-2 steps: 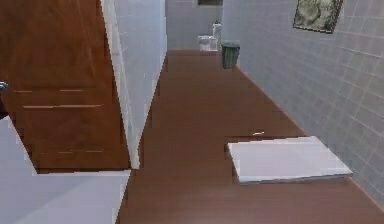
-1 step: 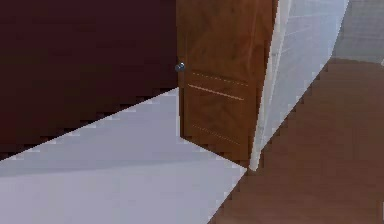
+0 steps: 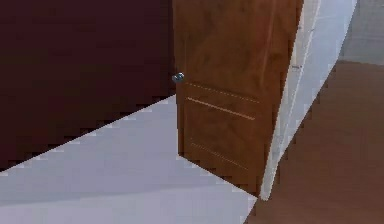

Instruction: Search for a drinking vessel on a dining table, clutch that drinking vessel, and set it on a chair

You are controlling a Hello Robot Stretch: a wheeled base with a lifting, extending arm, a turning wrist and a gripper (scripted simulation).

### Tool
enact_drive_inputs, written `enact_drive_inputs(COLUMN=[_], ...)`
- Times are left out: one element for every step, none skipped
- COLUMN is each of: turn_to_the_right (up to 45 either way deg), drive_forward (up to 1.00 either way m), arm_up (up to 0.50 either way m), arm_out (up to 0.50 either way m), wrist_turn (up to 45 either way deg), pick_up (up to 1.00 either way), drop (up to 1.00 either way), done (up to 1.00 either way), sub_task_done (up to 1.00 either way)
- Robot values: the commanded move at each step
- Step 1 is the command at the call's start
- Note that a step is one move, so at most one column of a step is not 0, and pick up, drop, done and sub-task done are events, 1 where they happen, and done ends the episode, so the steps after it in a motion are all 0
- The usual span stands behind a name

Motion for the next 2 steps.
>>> enact_drive_inputs(turn_to_the_right=[-45.0, -6.0], drive_forward=[0.00, 0.00], arm_up=[0.00, 0.00], arm_out=[0.00, 0.00], wrist_turn=[0.0, 0.0], pick_up=[0.00, 0.00], drop=[0.00, 0.00], done=[0.00, 0.00], sub_task_done=[0.00, 0.00])
